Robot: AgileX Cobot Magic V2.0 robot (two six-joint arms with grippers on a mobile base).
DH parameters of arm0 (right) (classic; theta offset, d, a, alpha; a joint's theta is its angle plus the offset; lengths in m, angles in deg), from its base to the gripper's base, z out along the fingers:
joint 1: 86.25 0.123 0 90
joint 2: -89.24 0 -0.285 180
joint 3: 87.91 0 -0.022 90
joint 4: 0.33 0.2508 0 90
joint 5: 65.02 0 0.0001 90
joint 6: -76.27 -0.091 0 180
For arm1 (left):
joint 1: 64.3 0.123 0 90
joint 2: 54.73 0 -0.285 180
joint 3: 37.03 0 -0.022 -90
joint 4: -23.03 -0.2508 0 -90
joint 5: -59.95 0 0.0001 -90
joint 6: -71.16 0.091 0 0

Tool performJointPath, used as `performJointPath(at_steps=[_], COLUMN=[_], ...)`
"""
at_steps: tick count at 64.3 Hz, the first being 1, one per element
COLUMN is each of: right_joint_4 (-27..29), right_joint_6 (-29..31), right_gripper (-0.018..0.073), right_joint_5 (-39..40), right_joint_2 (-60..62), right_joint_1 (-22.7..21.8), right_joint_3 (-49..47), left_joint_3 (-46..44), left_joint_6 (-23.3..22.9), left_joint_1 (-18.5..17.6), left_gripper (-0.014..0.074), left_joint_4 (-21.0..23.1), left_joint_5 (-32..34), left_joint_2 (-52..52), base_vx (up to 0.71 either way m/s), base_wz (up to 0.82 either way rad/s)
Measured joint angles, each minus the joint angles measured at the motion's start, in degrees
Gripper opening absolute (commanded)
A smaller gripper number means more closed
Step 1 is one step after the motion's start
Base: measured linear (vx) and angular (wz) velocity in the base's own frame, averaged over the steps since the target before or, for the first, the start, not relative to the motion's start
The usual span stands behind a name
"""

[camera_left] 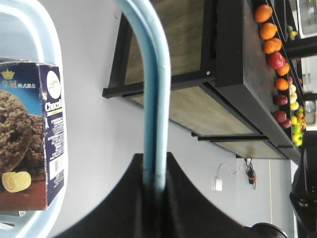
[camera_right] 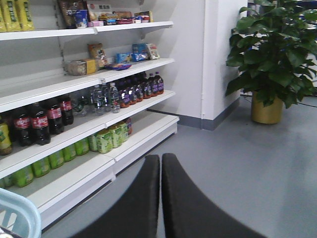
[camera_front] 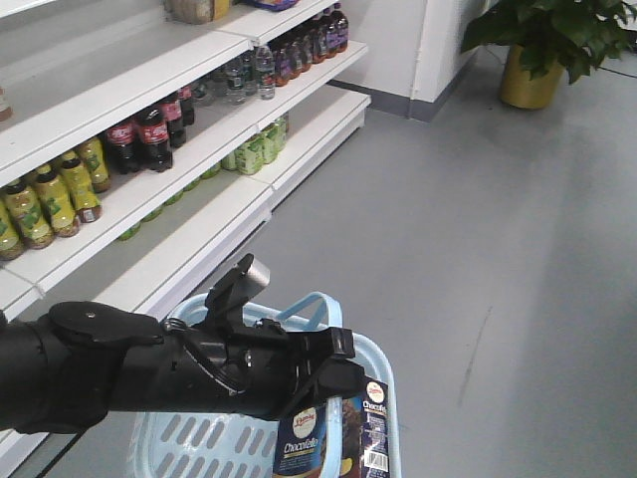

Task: Left arm holds basket, right arm returns cookies
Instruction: 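Turn the base past the potted plant, basket held in left gripper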

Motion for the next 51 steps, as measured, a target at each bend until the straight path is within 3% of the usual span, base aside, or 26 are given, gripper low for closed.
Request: performJointPath(at_steps=[51], right_joint_4=[0.00], right_joint_6=[0.00], right_gripper=[-0.0008], right_joint_5=[0.00], right_joint_2=[0.00], right_joint_1=[0.00], right_joint_3=[0.00], left_joint_3=[0.00], left_joint_6=[0.00], left_joint_1=[0.00], left_gripper=[-0.0008], left_joint_4=[0.00], left_joint_5=[0.00], left_joint_2=[0.00], base_vx=[0.09], base_wz=[-0.35])
